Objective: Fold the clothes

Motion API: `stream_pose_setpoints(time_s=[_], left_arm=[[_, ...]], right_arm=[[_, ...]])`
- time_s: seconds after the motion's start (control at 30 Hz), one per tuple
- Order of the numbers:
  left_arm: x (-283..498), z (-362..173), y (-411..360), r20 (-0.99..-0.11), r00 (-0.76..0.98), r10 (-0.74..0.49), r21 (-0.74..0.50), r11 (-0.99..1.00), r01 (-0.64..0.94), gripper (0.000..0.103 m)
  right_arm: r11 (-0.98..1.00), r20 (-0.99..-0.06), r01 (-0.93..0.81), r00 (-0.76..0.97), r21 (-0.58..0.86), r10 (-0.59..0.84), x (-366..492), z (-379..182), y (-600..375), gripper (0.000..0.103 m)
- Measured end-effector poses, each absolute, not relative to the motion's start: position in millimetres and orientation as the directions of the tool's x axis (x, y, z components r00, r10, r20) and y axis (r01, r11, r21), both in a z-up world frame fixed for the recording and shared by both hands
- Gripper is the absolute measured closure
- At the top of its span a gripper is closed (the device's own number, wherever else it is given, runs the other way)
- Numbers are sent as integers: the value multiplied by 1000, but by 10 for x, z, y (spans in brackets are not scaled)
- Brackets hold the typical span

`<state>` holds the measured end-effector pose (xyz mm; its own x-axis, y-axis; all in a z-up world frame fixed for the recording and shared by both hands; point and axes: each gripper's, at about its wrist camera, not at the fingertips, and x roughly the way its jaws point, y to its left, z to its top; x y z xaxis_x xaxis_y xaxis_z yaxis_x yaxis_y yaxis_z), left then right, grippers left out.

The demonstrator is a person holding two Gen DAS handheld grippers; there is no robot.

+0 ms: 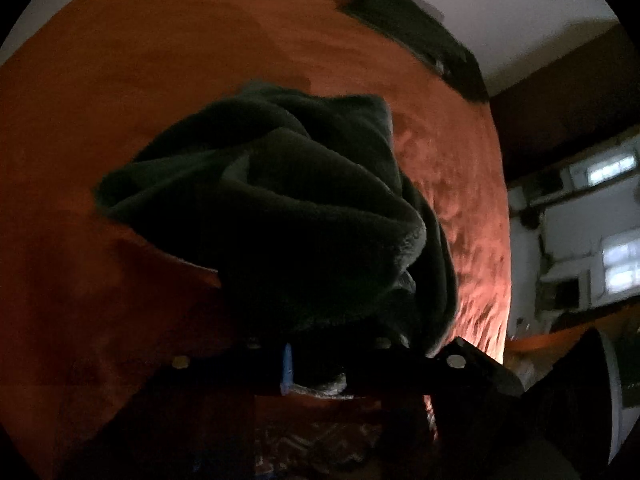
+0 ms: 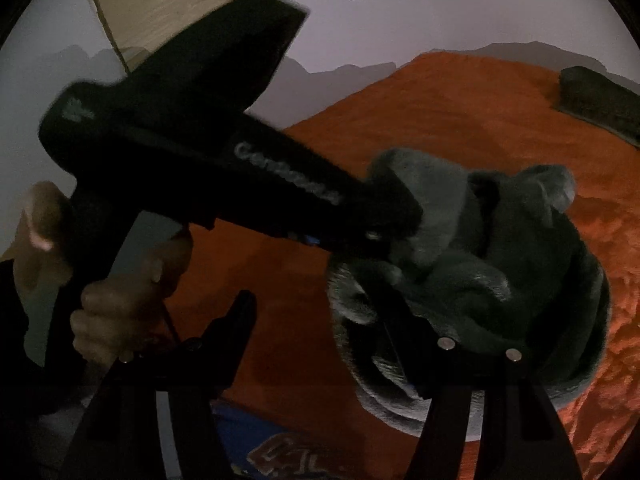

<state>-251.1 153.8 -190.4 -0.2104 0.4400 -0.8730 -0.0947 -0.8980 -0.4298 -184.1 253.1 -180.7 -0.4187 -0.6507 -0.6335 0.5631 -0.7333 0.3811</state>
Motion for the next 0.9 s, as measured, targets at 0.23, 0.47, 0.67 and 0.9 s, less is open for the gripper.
stream_pose_setpoints(time_s=[0.23,0.47,0.67,0.9], left_arm=[[-2598,-1741,1001,-843,-362,398,-457,-885,92,91],[-2552,-1893,525,-829,-399,392,-517,-810,277,91],[-2580,-2198,599,-843,-337,419,-516,-807,287,85],[-2633,-2559,741,-787,-237,570,-617,-724,309,47]], right_arm=[[-788,-600,459,-515,412,-613,-2099,-1745,2849,30],[-814,-748,-142,-505,564,-430,-2431,-2089,4045,28],[-793,-868,-362,-279,490,-410,-3086,-2473,4266,28],[-740,-843,-418,-146,527,-518,-3589,-3010,4231,32]])
